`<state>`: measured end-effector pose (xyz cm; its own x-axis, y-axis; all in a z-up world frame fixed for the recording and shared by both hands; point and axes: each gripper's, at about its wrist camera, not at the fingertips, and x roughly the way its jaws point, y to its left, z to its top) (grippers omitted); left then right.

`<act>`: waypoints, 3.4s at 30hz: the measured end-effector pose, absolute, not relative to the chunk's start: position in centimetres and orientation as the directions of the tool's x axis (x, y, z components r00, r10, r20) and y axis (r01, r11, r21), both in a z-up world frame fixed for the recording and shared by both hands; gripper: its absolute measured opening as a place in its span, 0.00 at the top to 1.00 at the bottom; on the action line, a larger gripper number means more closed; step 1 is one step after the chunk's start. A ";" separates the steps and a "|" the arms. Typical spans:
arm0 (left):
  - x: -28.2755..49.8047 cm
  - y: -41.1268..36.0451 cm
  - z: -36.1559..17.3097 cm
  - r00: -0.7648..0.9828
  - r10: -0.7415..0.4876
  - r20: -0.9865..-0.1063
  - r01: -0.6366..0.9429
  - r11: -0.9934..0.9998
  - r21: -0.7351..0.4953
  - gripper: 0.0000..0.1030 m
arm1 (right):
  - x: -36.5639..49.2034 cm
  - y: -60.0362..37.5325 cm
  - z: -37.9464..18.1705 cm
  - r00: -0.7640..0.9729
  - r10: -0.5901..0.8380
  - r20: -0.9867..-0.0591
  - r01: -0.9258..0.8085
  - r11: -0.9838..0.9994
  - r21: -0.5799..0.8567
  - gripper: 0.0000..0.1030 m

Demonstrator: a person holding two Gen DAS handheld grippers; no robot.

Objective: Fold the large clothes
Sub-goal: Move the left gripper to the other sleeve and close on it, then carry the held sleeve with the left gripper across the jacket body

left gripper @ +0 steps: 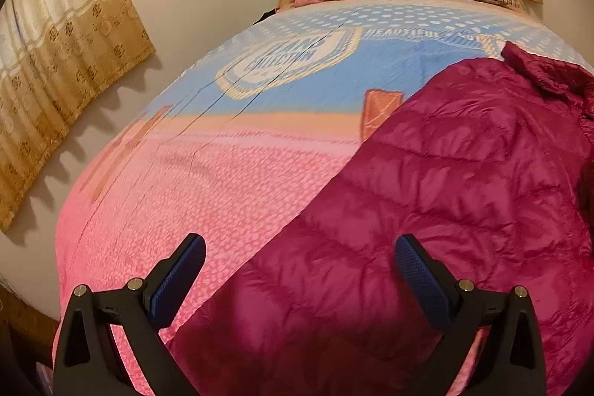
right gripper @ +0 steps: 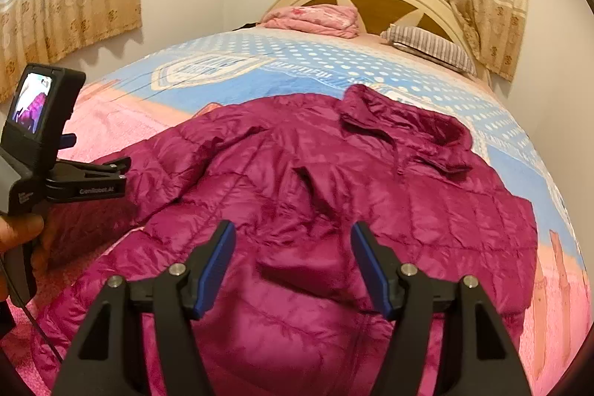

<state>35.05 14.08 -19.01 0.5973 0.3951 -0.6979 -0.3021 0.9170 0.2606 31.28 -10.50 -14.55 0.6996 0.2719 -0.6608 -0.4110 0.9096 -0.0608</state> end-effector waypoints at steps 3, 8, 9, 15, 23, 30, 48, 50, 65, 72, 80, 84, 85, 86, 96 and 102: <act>35.5 13.3 -19.1 0.596 0.390 -0.702 -0.294 0.919 0.261 0.01 | 30.8 -11.4 -14.4 0.699 0.284 -0.656 -0.404 0.914 -0.034 0.24; 35.8 12.7 -19.2 0.592 0.393 -0.703 -0.287 0.919 0.272 0.01 | 30.6 -12.8 -14.2 0.700 0.304 -0.646 -0.402 0.915 -0.005 0.24; 35.7 12.7 -19.1 0.595 0.396 -0.699 -0.287 0.917 0.275 0.01 | 30.7 -13.6 -14.2 0.700 0.306 -0.645 -0.389 0.921 0.014 0.24; 36.0 13.9 -19.4 0.581 0.418 -0.698 -0.316 0.907 0.280 0.01 | 33.4 -20.2 -15.2 0.726 0.175 -0.665 -0.219 0.976 0.017 0.27; 36.7 13.7 -20.9 0.563 0.428 -0.707 -0.313 0.902 0.297 0.01 | 38.3 -30.2 -17.9 0.687 -0.106 -0.719 0.120 0.992 -0.033 0.28; 37.2 13.9 -22.0 0.551 0.435 -0.712 -0.319 0.898 0.302 0.01 | 40.7 -32.4 -21.3 0.591 -0.057 -0.805 0.125 0.992 0.021 0.28; 27.5 20.7 -19.9 0.499 0.489 -0.715 -0.468 0.847 0.253 0.01 | 37.0 -16.3 -20.3 0.633 0.095 -0.768 -0.237 0.969 -0.075 0.24; 26.7 21.4 -20.0 0.490 0.474 -0.731 -0.472 0.850 0.235 0.01 | 37.0 -16.1 -21.0 0.629 0.072 -0.774 -0.235 0.967 -0.101 0.24; 26.2 19.3 -21.6 0.563 0.285 -0.775 -0.375 0.925 0.068 0.65 | 36.5 -17.0 -21.1 0.636 0.071 -0.769 -0.206 0.975 -0.081 0.14; 26.7 17.3 -17.9 0.613 0.357 -0.705 -0.330 0.926 0.181 0.82 | 35.5 -18.1 -19.6 0.646 0.104 -0.756 -0.210 0.977 -0.045 0.14; 29.2 14.1 -10.6 0.735 0.354 -0.578 -0.284 0.935 0.210 0.84 | 35.2 -20.6 -17.7 0.686 0.066 -0.725 -0.168 0.983 -0.069 0.14; 30.1 10.6 -9.2 0.774 0.304 -0.556 -0.220 0.952 0.214 0.85 | 35.3 -22.3 -17.1 0.691 0.049 -0.721 -0.138 0.988 -0.065 0.14; 30.4 10.1 -9.0 0.777 0.296 -0.556 -0.210 0.954 0.214 0.85 | 35.2 -22.7 -17.0 0.693 0.047 -0.720 -0.135 0.989 -0.065 0.14; 30.8 9.3 -8.8 0.782 0.280 -0.558 -0.193 0.958 0.211 0.85 | 35.2 -23.0 -16.9 0.694 0.046 -0.718 -0.133 0.989 -0.066 0.14; 33.6 1.0 -7.6 0.817 0.161 -0.554 -0.048 0.976 0.213 0.86 | 34.8 -26.9 -16.9 0.703 0.002 -0.712 -0.080 0.994 -0.076 0.14; 35.2 -3.5 -8.5 0.810 0.112 -0.576 0.028 0.973 0.227 0.86 | 34.6 -28.7 -16.9 0.705 -0.016 -0.709 -0.057 0.995 -0.079 0.14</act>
<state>35.19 -3.48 -8.51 0.8096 0.1116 -0.5763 0.0277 0.9734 0.2274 34.59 -28.67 -16.89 0.7055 -0.0159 -0.7086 -0.0571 0.9952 -0.0792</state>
